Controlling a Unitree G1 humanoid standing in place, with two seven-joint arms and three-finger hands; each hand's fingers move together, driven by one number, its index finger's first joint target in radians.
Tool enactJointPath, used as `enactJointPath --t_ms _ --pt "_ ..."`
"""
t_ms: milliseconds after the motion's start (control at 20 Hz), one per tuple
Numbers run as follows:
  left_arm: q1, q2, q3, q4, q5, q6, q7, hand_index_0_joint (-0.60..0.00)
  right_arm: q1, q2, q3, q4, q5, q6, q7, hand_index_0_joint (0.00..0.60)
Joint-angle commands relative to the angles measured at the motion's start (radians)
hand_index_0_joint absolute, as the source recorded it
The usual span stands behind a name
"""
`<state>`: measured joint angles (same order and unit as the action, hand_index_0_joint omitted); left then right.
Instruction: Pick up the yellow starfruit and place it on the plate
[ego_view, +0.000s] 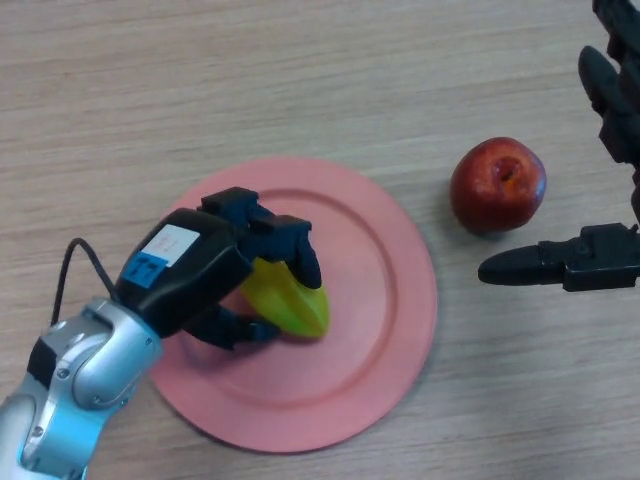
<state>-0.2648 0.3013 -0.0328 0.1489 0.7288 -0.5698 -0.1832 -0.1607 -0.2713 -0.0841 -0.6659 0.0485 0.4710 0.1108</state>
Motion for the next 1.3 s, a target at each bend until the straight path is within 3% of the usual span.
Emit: enactJointPath --t_ms 50,150,200,350,400,450,700,800,950,1100,1300 --pt "-0.027 0.008 0.053 -0.084 -0.138 0.016 0.048 -0.6 -0.034 -0.037 -0.067 -0.037 0.03 -0.151 -0.024 0.0" --pt "-0.024 0.013 0.047 -0.107 -0.141 0.02 0.049 -0.6 -0.046 -0.035 -0.067 -0.03 0.031 -0.144 -0.024 0.0" --pt "-0.023 0.013 0.048 -0.113 -0.141 0.023 0.045 -0.55 -0.048 -0.035 -0.068 -0.029 0.033 -0.141 -0.024 0.0" --pt "-0.016 -0.001 0.06 -0.177 -0.21 0.079 0.044 -0.15 -0.046 -0.032 -0.06 -0.024 0.033 -0.138 -0.029 0.0" --pt "-0.009 -0.009 0.064 -0.22 -0.265 0.116 0.052 -0.05 -0.044 -0.028 -0.055 -0.024 0.038 -0.131 -0.033 0.0" --pt "0.01 -0.016 0.068 -0.275 -0.312 0.158 0.059 0.0 -0.044 -0.025 -0.051 -0.03 0.043 -0.119 -0.036 0.0" --pt "0.049 -0.007 0.087 -0.384 -0.348 0.222 0.025 0.0 -0.044 -0.022 -0.038 -0.039 0.03 -0.106 -0.034 0.0" --pt "0.066 -0.016 0.106 -0.451 -0.432 0.277 0.036 0.0 -0.053 -0.022 -0.039 -0.03 0.028 -0.111 -0.032 0.0" --pt "0.1 -0.026 0.128 -0.548 -0.595 0.414 0.046 0.0 -0.05 -0.022 -0.036 -0.014 0.024 -0.136 -0.023 0.0" --pt "0.113 -0.03 0.167 -0.691 -0.844 0.68 0.047 0.0 -0.05 -0.021 -0.034 0.01 0.018 -0.167 -0.024 0.0" --pt "0.134 -0.019 0.272 -0.775 -1.126 0.78 0.166 0.0 -0.043 -0.009 -0.017 0.037 0.054 -0.197 -0.016 0.0"
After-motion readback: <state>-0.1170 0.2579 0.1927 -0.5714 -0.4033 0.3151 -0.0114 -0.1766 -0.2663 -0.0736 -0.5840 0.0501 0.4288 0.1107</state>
